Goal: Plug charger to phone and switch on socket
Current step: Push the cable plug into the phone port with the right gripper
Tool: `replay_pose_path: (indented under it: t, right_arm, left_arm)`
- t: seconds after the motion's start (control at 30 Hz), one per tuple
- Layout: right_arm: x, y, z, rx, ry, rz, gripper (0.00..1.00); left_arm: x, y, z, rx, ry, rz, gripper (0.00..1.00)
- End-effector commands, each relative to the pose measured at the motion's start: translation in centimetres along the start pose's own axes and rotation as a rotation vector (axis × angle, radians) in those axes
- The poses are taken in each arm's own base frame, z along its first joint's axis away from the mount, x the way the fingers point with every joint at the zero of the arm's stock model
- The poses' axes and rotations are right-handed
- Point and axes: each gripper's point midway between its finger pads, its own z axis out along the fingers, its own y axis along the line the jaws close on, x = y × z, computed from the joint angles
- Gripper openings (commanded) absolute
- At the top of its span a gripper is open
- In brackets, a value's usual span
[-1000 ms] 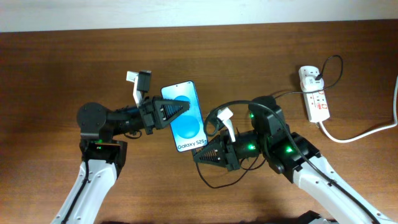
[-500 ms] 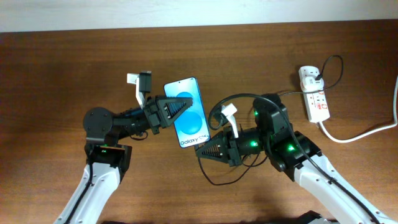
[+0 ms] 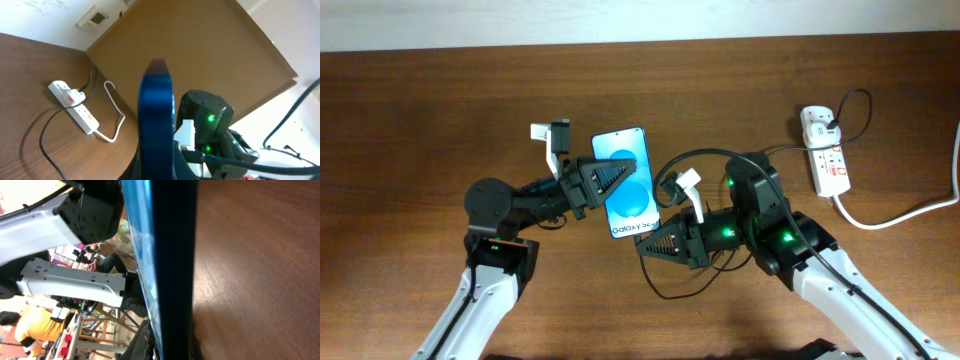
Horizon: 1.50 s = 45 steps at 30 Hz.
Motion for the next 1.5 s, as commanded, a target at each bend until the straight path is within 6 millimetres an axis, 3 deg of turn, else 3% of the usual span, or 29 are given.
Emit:
replay_pose_path:
  t: [0.0, 0.13, 0.27, 0.33, 0.4, 0.47, 0.5, 0.57, 0.67, 0.7, 0.77, 0.83, 0.9, 0.97, 1.03, 1.1, 1.13, 1.3, 1.33, 1.37, 1.47]
  right_arm:
    - [-7.2, 6.0, -1.8, -0.019, -0.152, -0.304, 0.04]
    - [-7.7, 6.4, -1.9, -0.027, -0.169, -0.318, 0.08]
    - [-6.9, 5.6, -1.7, -0.013, -0.142, -0.256, 0.3]
    - [-6.5, 4.9, -1.6, 0.015, -0.131, -0.238, 0.39]
    - [-5.9, 4.1, -1.5, 0.045, -0.116, -0.209, 0.42]
    - [-5.4, 3.5, -1.4, 0.066, -0.099, -0.201, 0.57]
    - [-5.3, 2.3, -1.5, 0.126, -0.104, -0.169, 0.61]
    - [-3.9, 0.1, -1.8, 0.23, -0.072, -0.097, 0.63]
    - [-2.4, -0.3, -1.6, 0.241, -0.017, -0.102, 0.64]
    - [-1.8, -0.1, -1.2, 0.231, 0.008, -0.16, 0.65]
    - [-1.5, -0.2, -0.9, 0.226, 0.017, -0.162, 0.66]
    - [-1.4, -0.8, -0.7, 0.227, 0.022, -0.153, 0.66]
    - [-1.5, -0.8, 0.1, 0.162, 0.035, -0.13, 0.63]
    - [-2.2, 0.7, 1.0, 0.011, 0.036, -0.149, 0.47]
    - [-2.1, -0.6, 1.5, 0.019, 0.048, -0.103, 0.37]
    - [-1.8, -0.9, 2.1, 0.011, 0.066, -0.076, 0.33]
    - [-1.7, -0.6, 2.6, 0.0, 0.071, -0.094, 0.25]
    - [-2.5, 0.0, 2.9, -0.017, 0.051, -0.103, 0.2]
    - [-2.7, 0.1, 2.9, -0.019, 0.046, -0.097, 0.17]
    - [-2.7, 0.1, 2.9, -0.018, 0.044, -0.102, 0.06]
    - [-2.7, 0.1, 2.9, -0.016, 0.043, -0.101, 0.04]
  left_arm:
    - [10.0, -1.1, 0.7, 0.131, 0.345, -0.146, 0.0]
    - [9.5, -0.6, 1.0, 0.104, 0.314, -0.174, 0.0]
    - [8.0, 0.3, -0.1, 0.077, 0.272, -0.179, 0.0]
    - [6.2, 1.1, -1.7, 0.059, 0.237, -0.178, 0.0]
    - [4.6, 1.3, -2.6, 0.045, 0.189, -0.172, 0.0]
    - [3.0, 1.1, -3.2, 0.04, 0.129, -0.15, 0.0]
    - [2.4, 0.9, -3.3, 0.041, 0.105, -0.141, 0.0]
    - [1.5, 0.5, -3.3, 0.045, 0.063, -0.122, 0.0]
    - [-1.2, 1.9, -4.3, -0.017, -0.076, -0.129, 0.0]
    - [-3.2, 2.7, -4.8, -0.054, -0.192, -0.173, 0.0]
    - [-5.2, 3.5, -5.4, -0.09, -0.314, -0.177, 0.0]
    - [-6.2, 3.7, -5.8, -0.103, -0.378, -0.189, 0.0]
    - [-7.0, 2.5, -5.9, -0.07, -0.408, -0.126, 0.0]
    - [-7.0, 2.4, -5.9, -0.067, -0.407, -0.122, 0.0]
    - [-6.9, 2.4, -5.9, -0.066, -0.405, -0.121, 0.0]
    - [-6.8, 2.4, -5.9, -0.064, -0.396, -0.121, 0.0]
    - [-6.7, 2.3, -5.8, -0.064, -0.39, -0.117, 0.0]
    - [-6.3, 2.3, -5.5, -0.063, -0.368, -0.105, 0.0]
    - [-6.1, 2.2, -5.3, -0.061, -0.361, -0.093, 0.0]
    - [-5.9, 2.2, -5.1, -0.061, -0.354, -0.096, 0.0]
    - [-5.7, 2.1, -4.9, -0.056, -0.346, -0.099, 0.0]
